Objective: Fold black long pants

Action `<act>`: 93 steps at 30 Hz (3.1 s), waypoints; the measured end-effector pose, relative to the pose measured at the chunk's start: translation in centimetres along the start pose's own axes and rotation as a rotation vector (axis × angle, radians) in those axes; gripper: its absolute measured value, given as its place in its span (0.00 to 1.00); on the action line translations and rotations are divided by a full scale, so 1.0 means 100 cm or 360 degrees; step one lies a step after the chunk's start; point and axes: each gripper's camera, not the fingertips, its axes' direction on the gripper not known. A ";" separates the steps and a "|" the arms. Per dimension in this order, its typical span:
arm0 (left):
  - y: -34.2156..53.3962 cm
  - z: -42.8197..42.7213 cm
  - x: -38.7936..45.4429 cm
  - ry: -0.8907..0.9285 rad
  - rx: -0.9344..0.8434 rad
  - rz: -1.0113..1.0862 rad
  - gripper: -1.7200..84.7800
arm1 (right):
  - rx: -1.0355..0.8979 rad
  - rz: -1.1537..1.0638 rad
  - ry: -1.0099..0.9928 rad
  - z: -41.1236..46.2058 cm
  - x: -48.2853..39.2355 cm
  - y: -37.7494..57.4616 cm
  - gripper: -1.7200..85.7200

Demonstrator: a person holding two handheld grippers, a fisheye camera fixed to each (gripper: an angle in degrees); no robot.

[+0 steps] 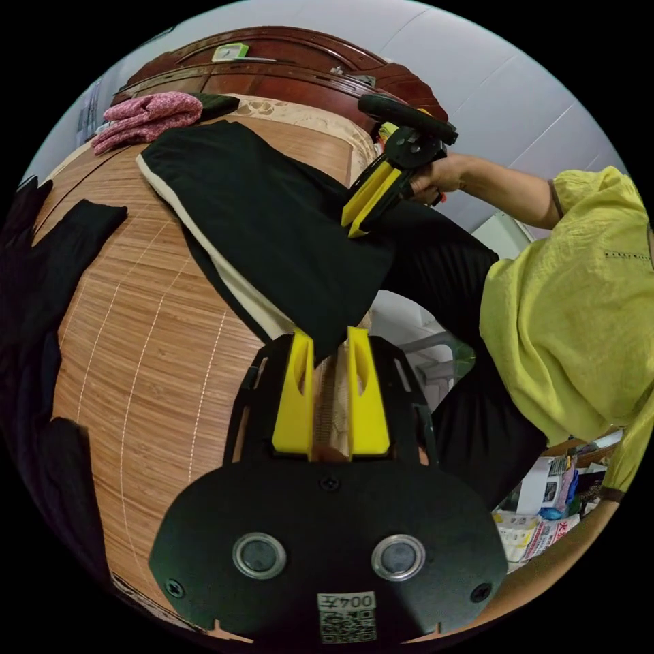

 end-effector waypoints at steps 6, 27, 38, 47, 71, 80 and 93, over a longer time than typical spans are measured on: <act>0.002 0.004 0.008 0.0030 -0.0005 -0.0064 0.05 | 0.0013 -0.0005 0.0000 0.007 0.005 0.005 0.09; -0.118 0.081 0.112 -0.0569 -0.0053 -0.0295 0.05 | 0.0679 -0.0004 -0.0525 0.038 0.093 0.183 0.14; -0.130 0.097 0.142 -0.0579 0.0112 -0.0435 0.05 | 0.0632 -0.0047 -0.0646 0.077 0.104 0.170 0.15; -0.142 0.108 0.158 -0.0523 0.0108 -0.0449 0.04 | 0.0536 -0.0291 -0.0830 0.098 0.103 0.166 0.14; -0.160 0.132 0.212 -0.0695 -0.0065 -0.0362 0.04 | 0.0589 0.0003 -0.0357 0.053 0.095 0.171 0.04; -0.158 0.149 0.236 -0.0897 -0.0143 -0.0380 0.03 | 0.0327 0.0087 -0.0008 0.088 0.069 0.102 0.01; -0.114 0.140 0.226 -0.0674 0.0122 -0.0641 0.15 | 0.0897 0.0123 -0.0273 0.084 0.090 0.163 0.15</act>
